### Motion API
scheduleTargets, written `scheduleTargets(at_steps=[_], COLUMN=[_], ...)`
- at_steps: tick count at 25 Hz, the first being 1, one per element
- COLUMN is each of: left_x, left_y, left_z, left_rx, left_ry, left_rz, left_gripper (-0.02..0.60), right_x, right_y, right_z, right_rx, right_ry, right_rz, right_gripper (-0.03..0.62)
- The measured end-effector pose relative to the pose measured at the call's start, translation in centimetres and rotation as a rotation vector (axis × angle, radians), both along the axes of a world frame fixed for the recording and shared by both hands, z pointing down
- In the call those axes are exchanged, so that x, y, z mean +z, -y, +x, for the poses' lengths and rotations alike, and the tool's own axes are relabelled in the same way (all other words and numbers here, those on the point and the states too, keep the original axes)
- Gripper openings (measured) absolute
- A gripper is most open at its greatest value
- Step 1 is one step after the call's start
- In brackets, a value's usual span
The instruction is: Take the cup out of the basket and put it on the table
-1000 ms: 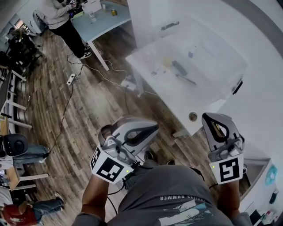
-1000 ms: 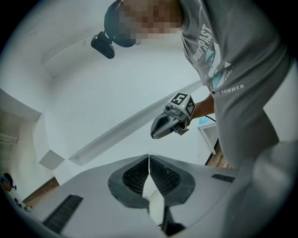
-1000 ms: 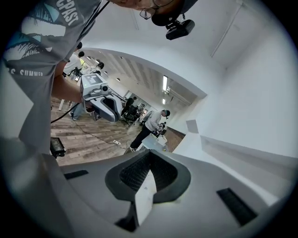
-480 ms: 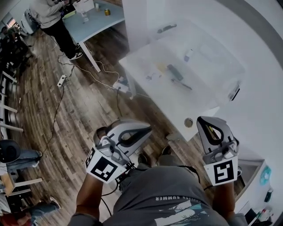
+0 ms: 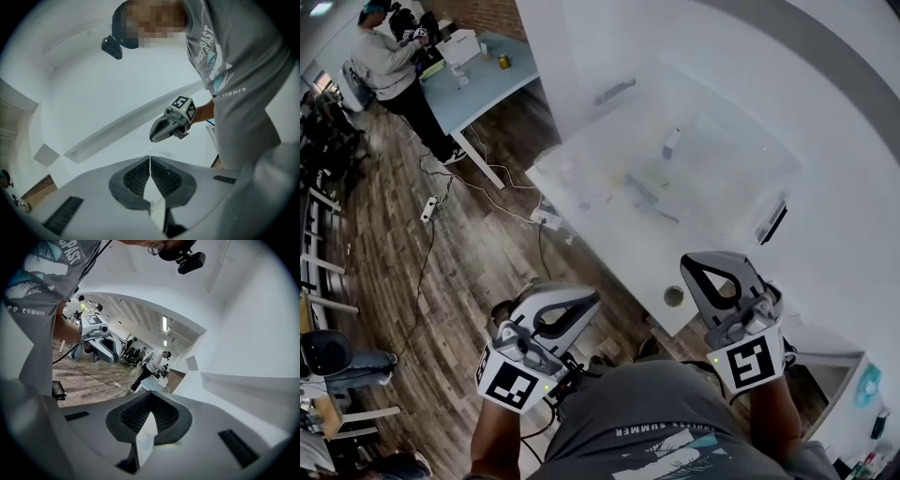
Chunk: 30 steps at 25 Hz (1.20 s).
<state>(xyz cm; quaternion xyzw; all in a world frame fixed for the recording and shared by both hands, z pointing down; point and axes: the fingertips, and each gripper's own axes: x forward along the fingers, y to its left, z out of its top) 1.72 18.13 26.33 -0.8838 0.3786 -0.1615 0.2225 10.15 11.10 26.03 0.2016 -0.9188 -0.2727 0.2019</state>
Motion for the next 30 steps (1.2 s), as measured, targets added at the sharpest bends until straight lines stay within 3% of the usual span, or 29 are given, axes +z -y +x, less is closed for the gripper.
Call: scheduleTargets(at_steps=[9,15,23,30], left_x=[0.8,1.6,0.7,2.0], left_y=[4.2,6.8,10.1,11.6], left_z=[4.3,2.8,0.2,-0.4], left_rx=[0.014,0.055,0.135,0.141], left_ry=[0.032,0.014,-0.117,-0.134], left_rz=[-0.045,-0.047,-0.012,-0.055], left_gripper=[0.015,0.015,0.015,0.015], right_x=[0.8,1.5,0.3,1.8], right_y=[5.0,7.0,8.6,9.0], right_z=[3.1,2.0,0.9,0.3], right_rx=[-0.005,0.039,0.133,0.109], right_ry=[0.017,-0.012,-0.062,-0.093], right_rz=[-0.04,-0.051,-0.026,-0.048], right_gripper=[0.011,0.011,0.011,0.011])
